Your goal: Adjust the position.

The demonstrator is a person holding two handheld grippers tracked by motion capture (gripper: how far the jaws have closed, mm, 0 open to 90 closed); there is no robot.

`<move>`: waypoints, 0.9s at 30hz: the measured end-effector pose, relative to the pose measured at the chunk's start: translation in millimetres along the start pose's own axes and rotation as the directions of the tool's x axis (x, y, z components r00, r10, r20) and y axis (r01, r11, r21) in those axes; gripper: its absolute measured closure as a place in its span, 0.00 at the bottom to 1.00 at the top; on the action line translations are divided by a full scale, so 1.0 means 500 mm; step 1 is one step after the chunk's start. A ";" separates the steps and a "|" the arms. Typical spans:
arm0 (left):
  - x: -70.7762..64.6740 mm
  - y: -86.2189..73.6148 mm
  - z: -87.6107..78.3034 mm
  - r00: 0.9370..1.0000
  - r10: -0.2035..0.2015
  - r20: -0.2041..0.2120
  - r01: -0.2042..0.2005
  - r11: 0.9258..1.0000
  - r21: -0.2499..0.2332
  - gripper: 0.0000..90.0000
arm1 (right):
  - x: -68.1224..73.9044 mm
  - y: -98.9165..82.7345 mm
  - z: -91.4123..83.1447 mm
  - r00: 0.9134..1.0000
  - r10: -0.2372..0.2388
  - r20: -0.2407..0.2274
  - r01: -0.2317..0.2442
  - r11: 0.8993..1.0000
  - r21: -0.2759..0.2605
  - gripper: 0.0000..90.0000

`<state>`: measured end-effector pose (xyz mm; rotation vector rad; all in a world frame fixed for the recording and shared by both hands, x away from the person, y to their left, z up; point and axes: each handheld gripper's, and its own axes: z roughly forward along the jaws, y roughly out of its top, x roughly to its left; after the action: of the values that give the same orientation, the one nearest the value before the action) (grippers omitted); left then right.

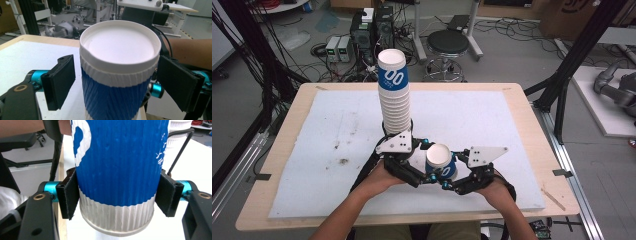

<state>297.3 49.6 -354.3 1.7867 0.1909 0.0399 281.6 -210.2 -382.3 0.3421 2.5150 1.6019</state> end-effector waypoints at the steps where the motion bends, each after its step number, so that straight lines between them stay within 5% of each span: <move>1: 0.001 0.000 -0.003 1.000 -0.001 0.000 0.001 1.000 0.002 0.18 | -0.001 0.000 -0.002 1.000 -0.005 0.003 0.005 1.000 0.003 0.33; 11: 0.008 0.008 -0.032 1.000 -0.025 -0.009 0.025 0.997 0.070 0.17 | -0.008 0.011 -0.009 0.998 -0.068 0.007 0.067 0.987 0.149 0.33; 17: 0.009 0.017 -0.032 1.000 -0.023 -0.011 0.024 0.990 0.141 0.17 | -0.012 0.029 0.000 0.992 -0.123 -0.013 0.122 0.957 0.262 0.33; 24: 0.007 0.022 -0.019 1.000 -0.024 0.000 0.023 0.979 0.201 0.17 | -0.013 0.055 0.011 0.983 -0.178 -0.035 0.179 0.919 0.350 0.33; 27: 0.007 0.025 -0.013 1.000 -0.012 0.012 0.009 0.972 0.234 0.18 | -0.012 0.062 0.016 0.982 -0.184 -0.050 0.189 0.911 0.366 0.33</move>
<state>301.4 53.9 -341.2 2.0205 0.2020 -0.0025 293.0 -192.1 -357.8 0.1208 2.7581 1.0612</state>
